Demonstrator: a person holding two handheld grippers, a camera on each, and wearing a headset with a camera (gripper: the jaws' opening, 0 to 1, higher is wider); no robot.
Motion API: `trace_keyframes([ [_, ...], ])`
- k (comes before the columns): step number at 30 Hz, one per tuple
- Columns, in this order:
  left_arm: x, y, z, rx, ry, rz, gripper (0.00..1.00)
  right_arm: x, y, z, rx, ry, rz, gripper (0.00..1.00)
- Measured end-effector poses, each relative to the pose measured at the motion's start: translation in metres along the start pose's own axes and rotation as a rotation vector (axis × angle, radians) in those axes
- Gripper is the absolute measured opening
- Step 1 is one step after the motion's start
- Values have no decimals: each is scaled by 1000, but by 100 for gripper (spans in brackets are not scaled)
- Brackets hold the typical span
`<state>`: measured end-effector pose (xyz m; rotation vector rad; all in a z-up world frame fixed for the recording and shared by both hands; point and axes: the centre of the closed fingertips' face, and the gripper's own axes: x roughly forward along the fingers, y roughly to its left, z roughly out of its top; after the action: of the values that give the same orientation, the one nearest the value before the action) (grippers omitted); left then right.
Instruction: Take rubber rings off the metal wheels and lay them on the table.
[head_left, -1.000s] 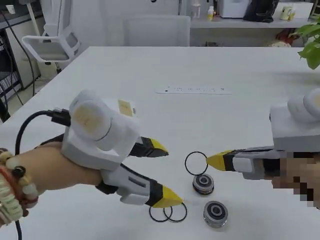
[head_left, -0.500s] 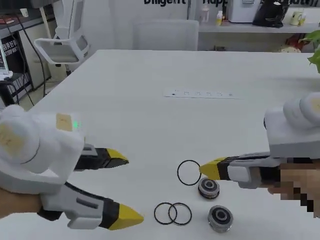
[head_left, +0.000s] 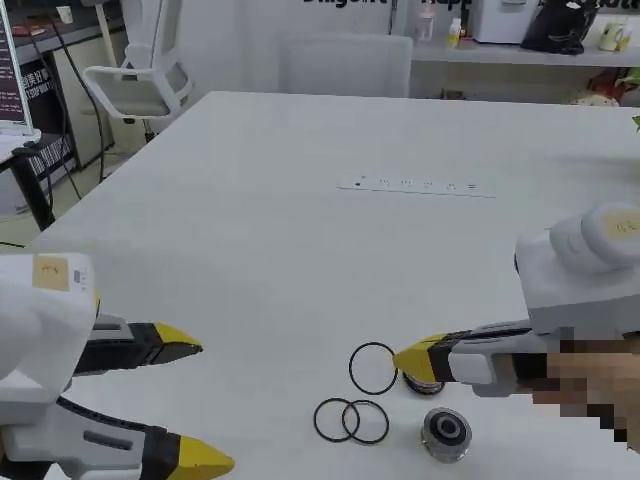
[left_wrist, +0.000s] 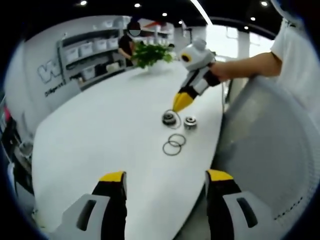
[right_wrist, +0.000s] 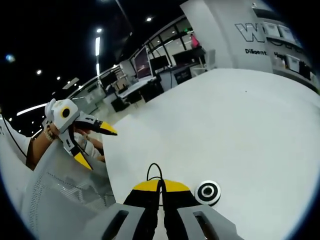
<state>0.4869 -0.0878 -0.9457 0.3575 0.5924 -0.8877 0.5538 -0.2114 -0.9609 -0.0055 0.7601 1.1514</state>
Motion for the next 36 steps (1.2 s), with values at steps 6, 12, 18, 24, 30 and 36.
trace_keyframes([
  [6,3,-6,-4,-27,-12,2,65,5,-1,-10,-5,48,5,0],
  [12,8,-13,-14,-26,22,-14,65,7,-9,-25,8,103,-14,0],
  [18,8,-10,-11,-52,-1,-2,65,5,-20,-38,39,146,-54,0],
  [24,8,-9,-11,-66,-7,3,64,7,-28,-46,42,172,-84,0],
  [30,8,-8,-11,-77,-10,7,62,6,-34,-47,56,175,-108,0],
  [36,8,-7,-13,-87,-7,7,61,6,-35,-49,42,188,-119,3],
])
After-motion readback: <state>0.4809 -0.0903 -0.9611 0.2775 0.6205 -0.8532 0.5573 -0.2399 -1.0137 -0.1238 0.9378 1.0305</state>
